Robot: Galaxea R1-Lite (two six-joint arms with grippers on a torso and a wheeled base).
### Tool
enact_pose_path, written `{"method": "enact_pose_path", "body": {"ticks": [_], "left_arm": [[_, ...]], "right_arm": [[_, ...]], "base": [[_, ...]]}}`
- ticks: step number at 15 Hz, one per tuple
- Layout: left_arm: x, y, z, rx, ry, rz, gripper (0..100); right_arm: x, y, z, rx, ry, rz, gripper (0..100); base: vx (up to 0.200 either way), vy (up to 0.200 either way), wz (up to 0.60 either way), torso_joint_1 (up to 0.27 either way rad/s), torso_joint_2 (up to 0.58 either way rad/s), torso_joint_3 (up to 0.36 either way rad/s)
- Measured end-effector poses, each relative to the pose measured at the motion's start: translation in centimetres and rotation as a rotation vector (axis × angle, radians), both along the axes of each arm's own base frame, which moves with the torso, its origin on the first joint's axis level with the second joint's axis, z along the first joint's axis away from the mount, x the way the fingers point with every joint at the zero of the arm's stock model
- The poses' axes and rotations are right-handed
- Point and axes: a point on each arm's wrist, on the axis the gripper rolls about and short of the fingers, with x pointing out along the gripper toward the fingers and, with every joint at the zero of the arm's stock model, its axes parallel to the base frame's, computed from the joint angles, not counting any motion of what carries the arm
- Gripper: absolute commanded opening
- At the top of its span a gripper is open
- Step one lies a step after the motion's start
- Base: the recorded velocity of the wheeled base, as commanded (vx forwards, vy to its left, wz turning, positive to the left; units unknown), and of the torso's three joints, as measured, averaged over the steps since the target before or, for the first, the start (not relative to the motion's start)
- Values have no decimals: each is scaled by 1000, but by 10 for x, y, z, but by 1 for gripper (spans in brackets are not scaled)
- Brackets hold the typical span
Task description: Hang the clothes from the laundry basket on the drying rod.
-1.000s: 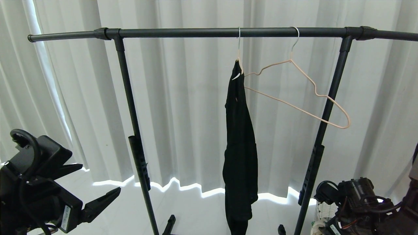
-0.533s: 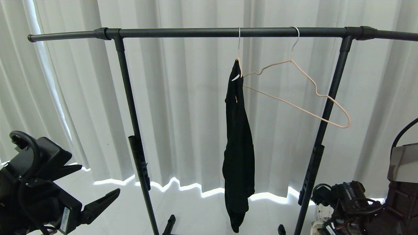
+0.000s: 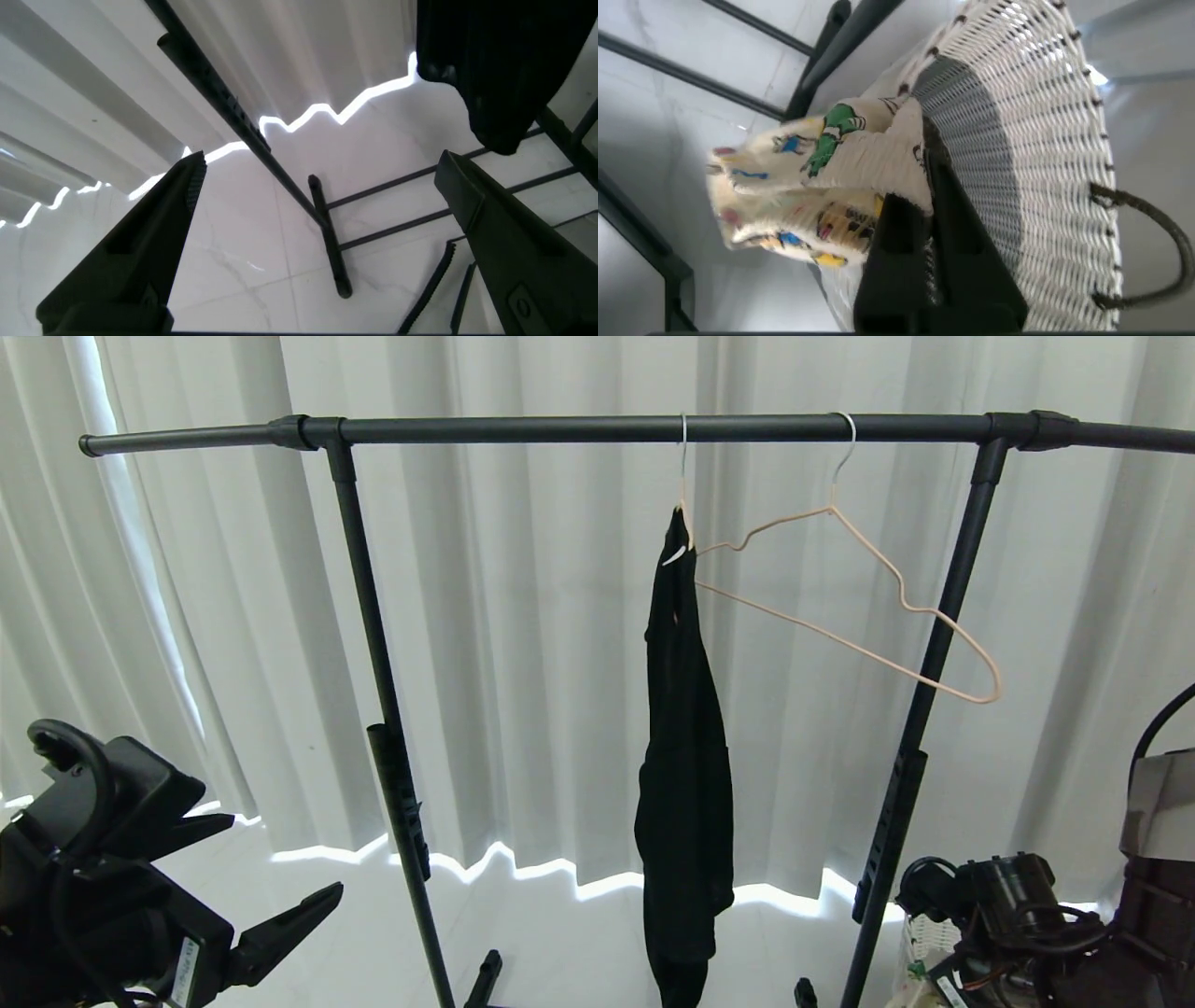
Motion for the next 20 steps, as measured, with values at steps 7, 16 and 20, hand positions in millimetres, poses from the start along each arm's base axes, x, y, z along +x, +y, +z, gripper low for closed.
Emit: {"method": "enact_pose_path", "body": {"ticks": [7,16,20], "left_arm": [[-11,2,-2,-6,-22,0,100],[-13,3,11,-27,-136,4,100],[-13,3,11,-25,-138,2,100]], "right_arm": [[-43,-7,47,7,-83,36,0],[-76,-15,197,43,-232,48,0],[-94,-21,227,78,-385,42,0]], "base": [[0,0,0,0,0,0],[0,0,0,0,0,0],[-50,0,0,-1,2,-1]]}}
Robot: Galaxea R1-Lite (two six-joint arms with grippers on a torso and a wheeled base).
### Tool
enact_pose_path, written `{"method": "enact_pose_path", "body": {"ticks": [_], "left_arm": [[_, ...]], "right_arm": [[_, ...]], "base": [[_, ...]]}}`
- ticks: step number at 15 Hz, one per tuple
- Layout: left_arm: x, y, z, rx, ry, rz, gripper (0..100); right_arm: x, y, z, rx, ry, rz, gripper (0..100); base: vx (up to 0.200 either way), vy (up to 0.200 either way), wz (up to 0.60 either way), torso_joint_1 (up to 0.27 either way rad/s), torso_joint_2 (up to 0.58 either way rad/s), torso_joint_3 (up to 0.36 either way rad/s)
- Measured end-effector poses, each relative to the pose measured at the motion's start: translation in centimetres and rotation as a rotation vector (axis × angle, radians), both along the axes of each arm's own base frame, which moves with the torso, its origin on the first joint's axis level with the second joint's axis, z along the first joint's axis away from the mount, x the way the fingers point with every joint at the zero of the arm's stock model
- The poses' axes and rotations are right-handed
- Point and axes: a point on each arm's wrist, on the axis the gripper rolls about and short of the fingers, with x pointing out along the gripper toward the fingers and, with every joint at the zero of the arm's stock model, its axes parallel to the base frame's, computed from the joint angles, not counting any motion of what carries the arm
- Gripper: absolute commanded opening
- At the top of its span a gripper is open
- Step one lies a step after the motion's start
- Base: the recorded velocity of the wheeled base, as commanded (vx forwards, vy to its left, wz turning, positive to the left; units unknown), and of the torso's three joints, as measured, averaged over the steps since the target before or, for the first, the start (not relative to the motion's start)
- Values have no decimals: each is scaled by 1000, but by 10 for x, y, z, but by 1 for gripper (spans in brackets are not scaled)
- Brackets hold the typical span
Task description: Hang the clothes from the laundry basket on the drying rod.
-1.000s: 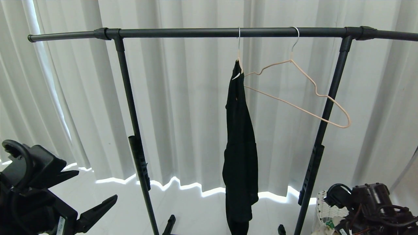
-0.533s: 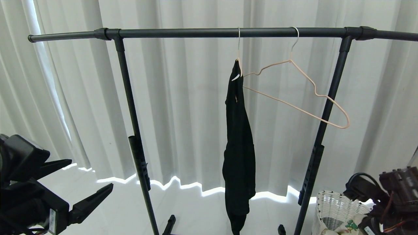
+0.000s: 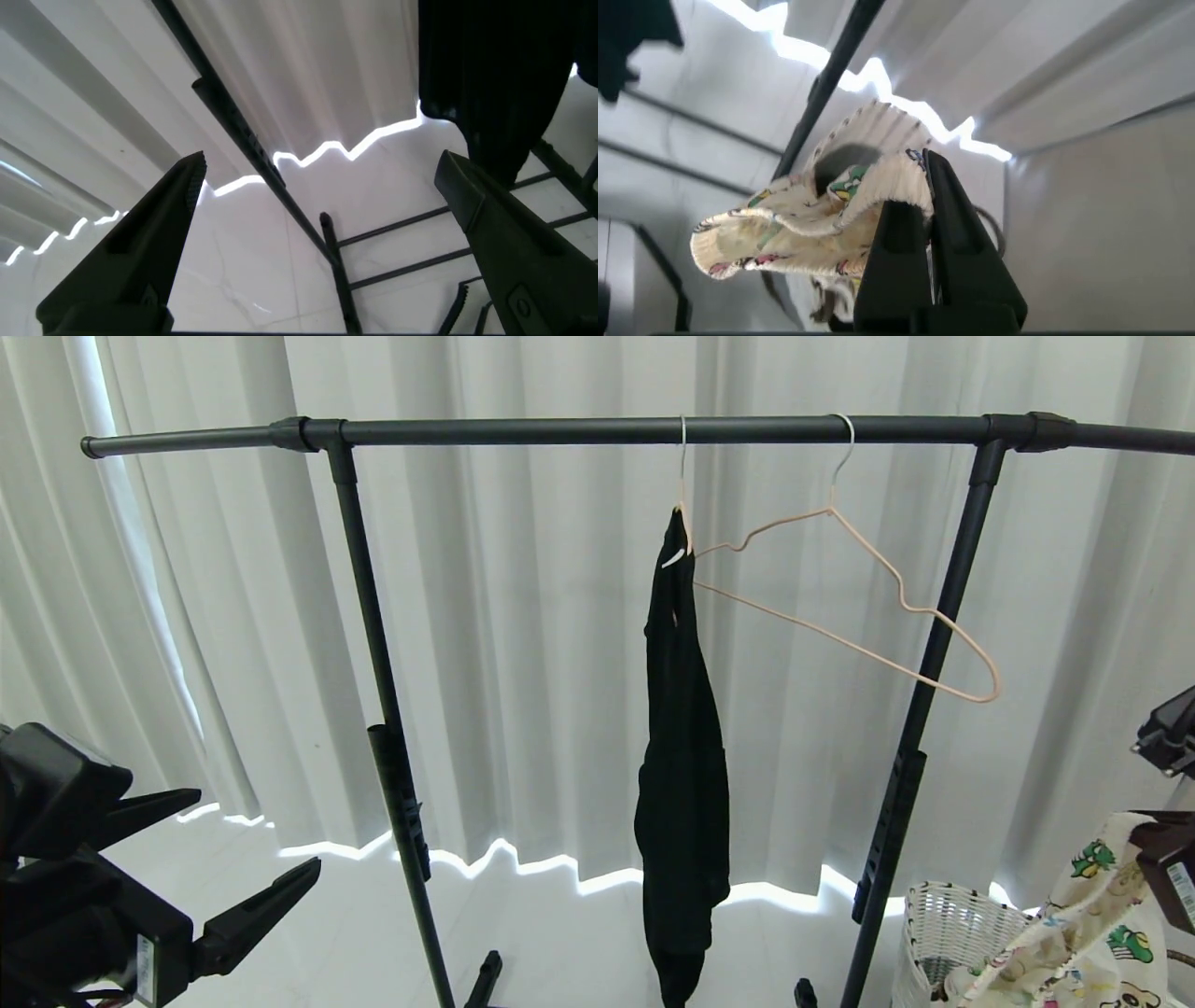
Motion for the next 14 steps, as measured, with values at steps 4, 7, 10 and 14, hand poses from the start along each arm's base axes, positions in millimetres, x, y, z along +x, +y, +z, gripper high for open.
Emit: {"method": "enact_pose_path", "body": {"ticks": [4,7,10,14], "left_arm": [[0,0,-1,1,3,0,100],[-1,0,-3,2,12,0,100],[-1,0,-6,2,23,0,100],[0,-1,-7,-11,35,-39,100]], "right_arm": [[-8,-2,6,14,-42,4,0],[-9,-2,7,18,-49,7,0],[-6,-1,6,22,-35,19,0],[6,9,4,34,-43,65,0]], "base": [[-200,0,0,5,0,1],[-200,0,0,2,-1,2],[-67,0,0,1,2,2],[0,0,0,0,0,0]]}}
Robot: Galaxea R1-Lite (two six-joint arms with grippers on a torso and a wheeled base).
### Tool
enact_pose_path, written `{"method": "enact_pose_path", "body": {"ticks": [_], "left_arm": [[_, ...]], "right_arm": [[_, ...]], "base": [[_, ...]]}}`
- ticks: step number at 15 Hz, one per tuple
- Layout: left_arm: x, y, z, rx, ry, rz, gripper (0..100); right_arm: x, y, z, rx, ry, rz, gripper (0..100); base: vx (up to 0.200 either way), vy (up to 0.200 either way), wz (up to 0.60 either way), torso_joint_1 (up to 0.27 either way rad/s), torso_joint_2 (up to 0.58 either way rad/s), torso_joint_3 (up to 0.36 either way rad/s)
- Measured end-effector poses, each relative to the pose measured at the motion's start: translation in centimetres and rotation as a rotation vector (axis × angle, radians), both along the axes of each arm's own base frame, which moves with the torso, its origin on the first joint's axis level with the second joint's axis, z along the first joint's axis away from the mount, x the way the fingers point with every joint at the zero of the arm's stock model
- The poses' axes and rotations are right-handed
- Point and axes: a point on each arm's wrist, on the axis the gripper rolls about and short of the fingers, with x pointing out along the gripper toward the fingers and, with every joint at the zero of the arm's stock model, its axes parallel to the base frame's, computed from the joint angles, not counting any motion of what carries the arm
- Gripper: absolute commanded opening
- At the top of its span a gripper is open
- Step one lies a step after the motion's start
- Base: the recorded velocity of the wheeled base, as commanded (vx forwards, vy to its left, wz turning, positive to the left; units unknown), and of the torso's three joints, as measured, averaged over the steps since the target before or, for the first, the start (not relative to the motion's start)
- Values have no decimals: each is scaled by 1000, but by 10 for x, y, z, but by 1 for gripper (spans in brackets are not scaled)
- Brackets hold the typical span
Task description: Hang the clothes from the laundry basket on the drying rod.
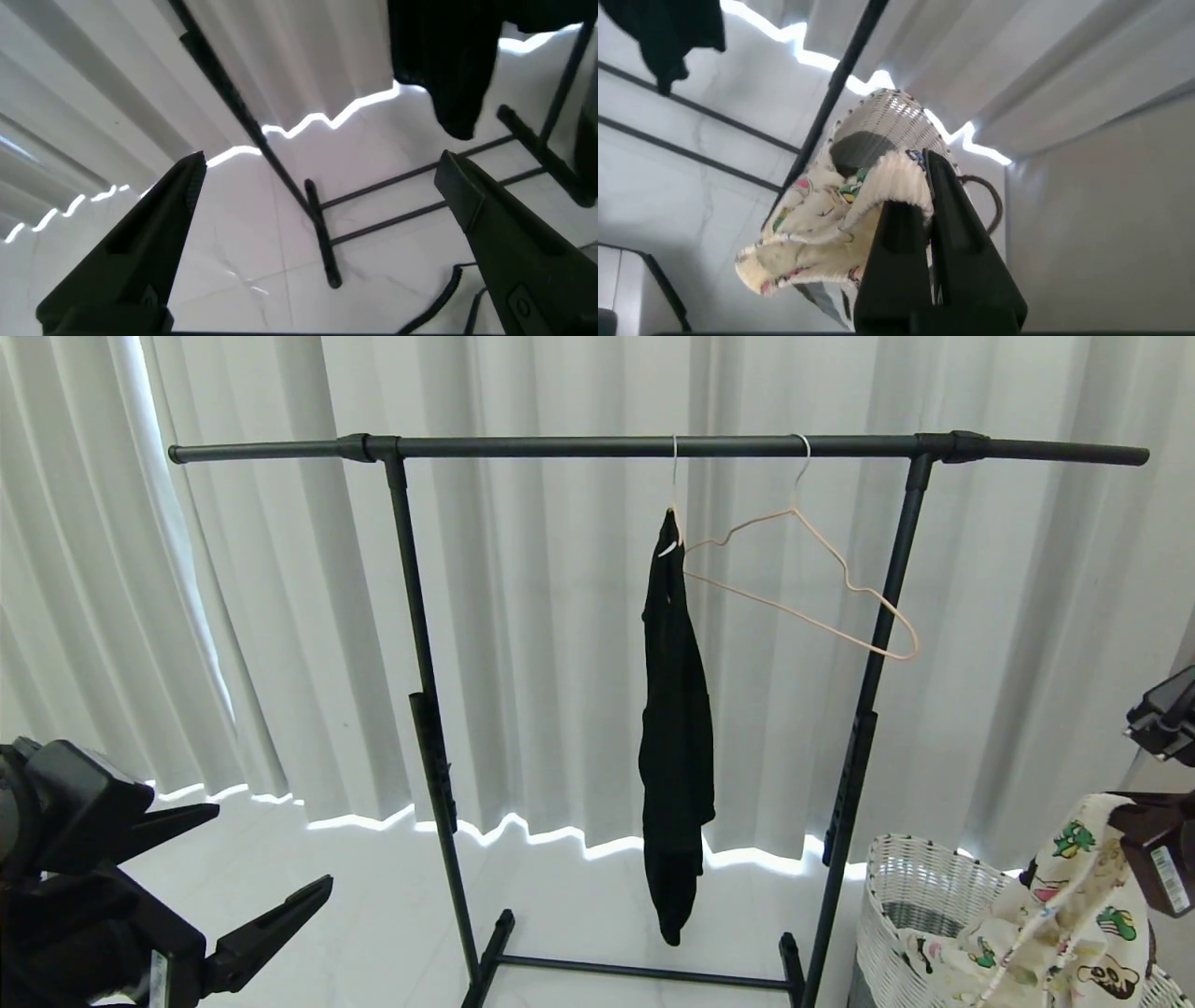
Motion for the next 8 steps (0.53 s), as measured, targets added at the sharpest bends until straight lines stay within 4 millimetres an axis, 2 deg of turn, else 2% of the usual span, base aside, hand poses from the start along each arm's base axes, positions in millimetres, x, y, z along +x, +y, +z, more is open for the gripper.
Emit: {"method": "enact_pose_path", "body": {"ticks": [4,8], "left_arm": [[2,-4,4,-58,-2,-139,100],[14,-16,22,-122,-119,-295,100]], "right_arm": [[5,32,0,101,-8,158,0],[-6,83,18,332,31,378,0]], "base": [[0,0,0,0,0,0],[0,0,0,0,0,0]]}}
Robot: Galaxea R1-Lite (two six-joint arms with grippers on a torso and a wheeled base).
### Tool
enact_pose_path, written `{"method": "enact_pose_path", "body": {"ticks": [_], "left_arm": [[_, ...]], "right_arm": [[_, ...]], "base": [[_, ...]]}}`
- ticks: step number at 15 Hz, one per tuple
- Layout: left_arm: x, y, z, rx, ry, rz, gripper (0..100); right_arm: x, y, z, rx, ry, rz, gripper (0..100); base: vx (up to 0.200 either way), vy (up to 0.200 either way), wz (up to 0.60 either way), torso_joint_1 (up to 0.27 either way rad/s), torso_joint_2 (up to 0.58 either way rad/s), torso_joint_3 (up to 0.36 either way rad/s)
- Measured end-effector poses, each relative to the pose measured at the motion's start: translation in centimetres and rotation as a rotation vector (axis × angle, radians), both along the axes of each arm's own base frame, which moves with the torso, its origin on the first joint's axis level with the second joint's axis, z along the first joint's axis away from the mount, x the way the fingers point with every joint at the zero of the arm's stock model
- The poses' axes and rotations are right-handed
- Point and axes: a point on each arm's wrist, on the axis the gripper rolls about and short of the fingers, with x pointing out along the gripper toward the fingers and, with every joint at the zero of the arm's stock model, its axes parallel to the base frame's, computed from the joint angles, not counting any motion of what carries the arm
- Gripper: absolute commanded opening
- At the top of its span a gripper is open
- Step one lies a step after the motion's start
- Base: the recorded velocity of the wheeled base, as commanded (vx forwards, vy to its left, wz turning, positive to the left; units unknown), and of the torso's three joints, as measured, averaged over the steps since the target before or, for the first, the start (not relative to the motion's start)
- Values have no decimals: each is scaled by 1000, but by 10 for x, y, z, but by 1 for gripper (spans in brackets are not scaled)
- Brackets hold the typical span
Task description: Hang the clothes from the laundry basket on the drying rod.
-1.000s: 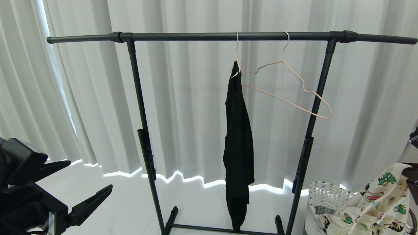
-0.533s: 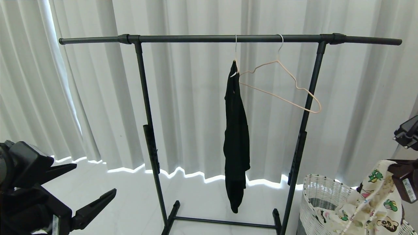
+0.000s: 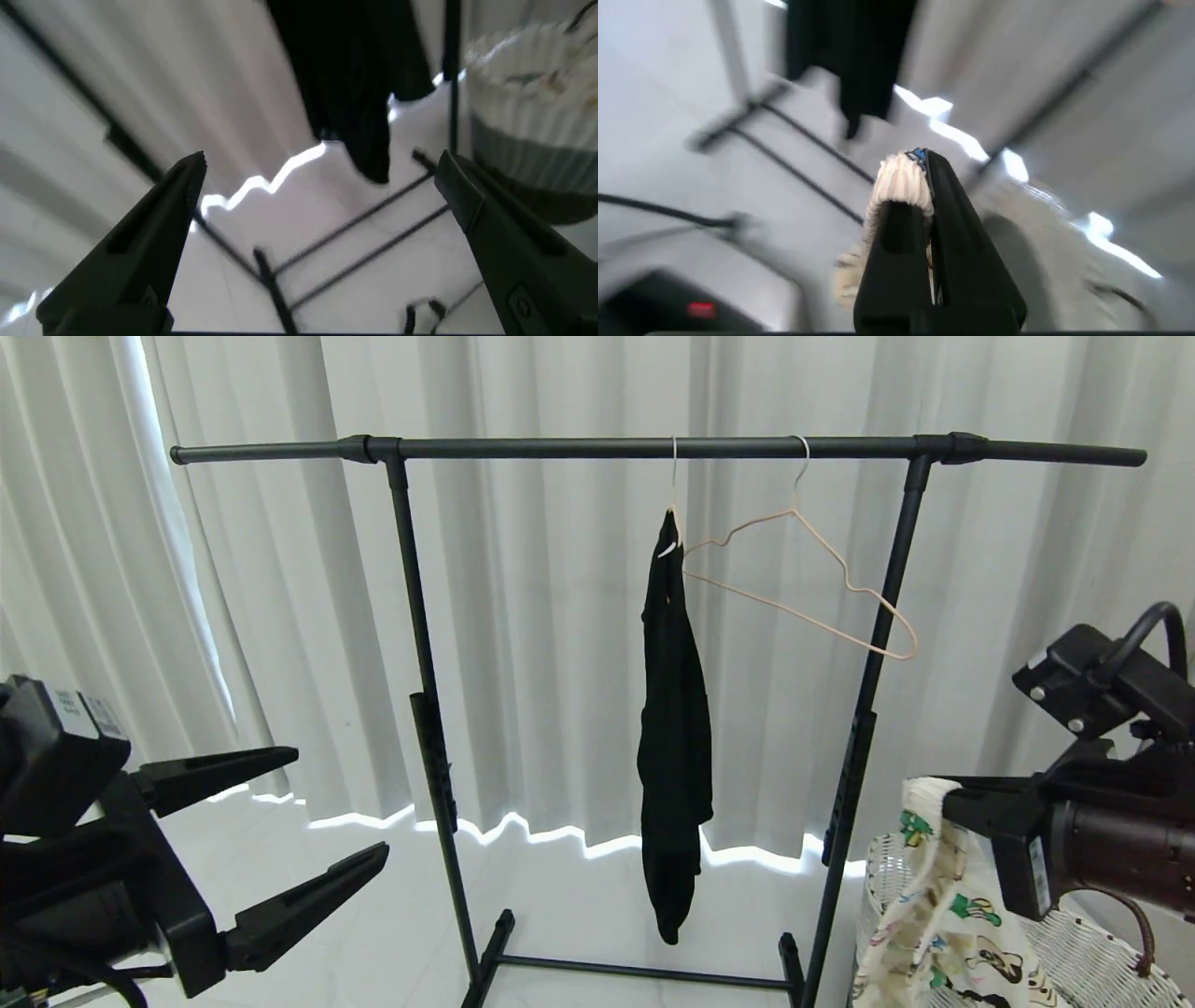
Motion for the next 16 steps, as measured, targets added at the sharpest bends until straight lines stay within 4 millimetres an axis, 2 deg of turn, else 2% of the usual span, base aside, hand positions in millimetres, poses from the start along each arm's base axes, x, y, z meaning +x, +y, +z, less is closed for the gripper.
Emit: {"method": "enact_pose_path", "body": {"ticks": [4,6,9,12,16], "left_arm": [[13,-28,16,-89,-15,-149,100],[11,-45,18,-152,51,-236,100],[0,-69,18,-267,210,-350,100],[4,-79,11,-256,257,-346,100],[21,-88,-6,-220,330,-227,100]], "right_arm": [[10,40,33,114,-21,89,0],[19,58,45,151,-29,102,0],[29,88,53,166,-35,145,0],[28,119,63,190,-53,216,0],[22,158,75,227,-79,296,0]], "base": [[0,0,0,0,0,0],[0,0,0,0,0,0],[0,0,0,0,0,0],[0,0,0,0,0,0],[0,0,0,0,0,0]]}}
